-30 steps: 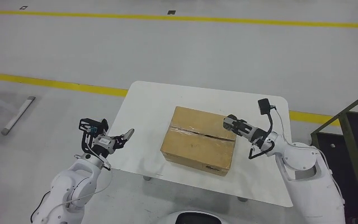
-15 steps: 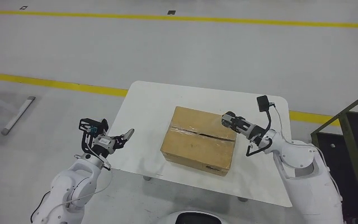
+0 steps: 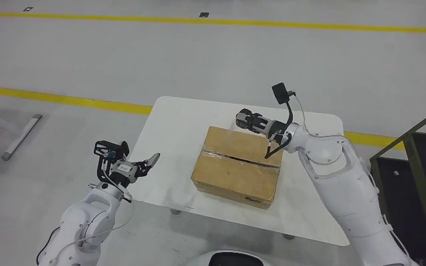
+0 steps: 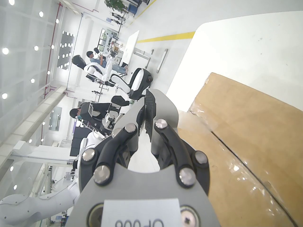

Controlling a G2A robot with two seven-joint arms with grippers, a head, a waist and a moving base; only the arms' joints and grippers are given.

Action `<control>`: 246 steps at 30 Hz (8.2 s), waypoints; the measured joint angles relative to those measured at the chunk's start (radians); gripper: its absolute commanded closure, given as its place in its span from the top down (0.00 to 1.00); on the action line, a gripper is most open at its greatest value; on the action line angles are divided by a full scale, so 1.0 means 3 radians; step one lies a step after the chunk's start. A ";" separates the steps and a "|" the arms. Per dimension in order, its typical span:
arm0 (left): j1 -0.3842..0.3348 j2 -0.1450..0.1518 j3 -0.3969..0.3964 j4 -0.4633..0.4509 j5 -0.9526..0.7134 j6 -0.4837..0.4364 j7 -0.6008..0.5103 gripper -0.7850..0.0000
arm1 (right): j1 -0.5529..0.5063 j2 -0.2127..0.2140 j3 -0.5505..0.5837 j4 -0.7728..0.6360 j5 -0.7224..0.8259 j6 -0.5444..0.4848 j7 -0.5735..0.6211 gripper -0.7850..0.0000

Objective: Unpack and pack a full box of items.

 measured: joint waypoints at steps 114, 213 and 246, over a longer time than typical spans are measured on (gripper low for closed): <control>-0.1676 -0.0523 0.1626 0.1521 -0.0112 -0.0143 -0.0104 0.00 | -0.0295 0.0037 0.0322 -0.0138 -0.0062 0.0247 -0.0074 0.76; -0.1763 -0.0267 0.0467 0.2310 -0.0907 -0.0639 -0.1721 1.00 | -0.0386 -0.0015 -0.0116 0.0949 0.0127 -0.0258 0.0240 0.00; -0.1793 -0.0113 0.0226 0.2215 -0.1862 -0.0566 -0.2032 1.00 | -0.0492 0.0034 0.0165 0.0683 0.0087 -0.0407 -0.0018 0.00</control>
